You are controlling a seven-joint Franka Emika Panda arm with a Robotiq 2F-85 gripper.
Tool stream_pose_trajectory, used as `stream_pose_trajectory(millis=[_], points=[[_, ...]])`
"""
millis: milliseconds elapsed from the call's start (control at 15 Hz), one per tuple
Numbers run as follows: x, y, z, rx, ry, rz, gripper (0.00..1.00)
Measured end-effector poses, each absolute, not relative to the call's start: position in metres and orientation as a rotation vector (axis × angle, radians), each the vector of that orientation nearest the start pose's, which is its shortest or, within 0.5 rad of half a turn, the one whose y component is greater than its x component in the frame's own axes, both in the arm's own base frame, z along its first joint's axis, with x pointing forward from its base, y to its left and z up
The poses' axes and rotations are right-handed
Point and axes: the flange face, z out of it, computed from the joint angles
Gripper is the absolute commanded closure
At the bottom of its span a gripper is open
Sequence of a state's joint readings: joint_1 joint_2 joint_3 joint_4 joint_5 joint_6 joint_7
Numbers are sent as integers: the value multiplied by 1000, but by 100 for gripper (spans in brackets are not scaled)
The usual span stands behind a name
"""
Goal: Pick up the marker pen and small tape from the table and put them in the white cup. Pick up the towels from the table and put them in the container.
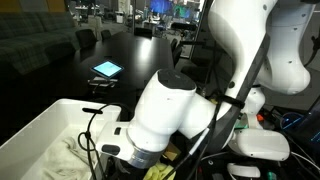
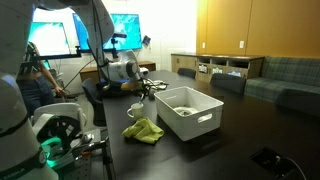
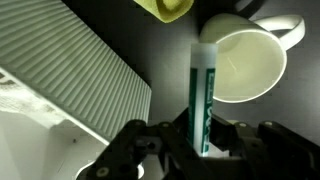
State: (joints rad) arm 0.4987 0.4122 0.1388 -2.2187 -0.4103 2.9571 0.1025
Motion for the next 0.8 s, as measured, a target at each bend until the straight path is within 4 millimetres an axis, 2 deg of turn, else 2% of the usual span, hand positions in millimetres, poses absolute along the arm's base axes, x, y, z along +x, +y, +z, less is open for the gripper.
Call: stream_pose_trajectory(millis=[533,800], points=[[435,379,233,-2702,-1372,-567,91],[429,387,238,-2621,-1357,-689,91]])
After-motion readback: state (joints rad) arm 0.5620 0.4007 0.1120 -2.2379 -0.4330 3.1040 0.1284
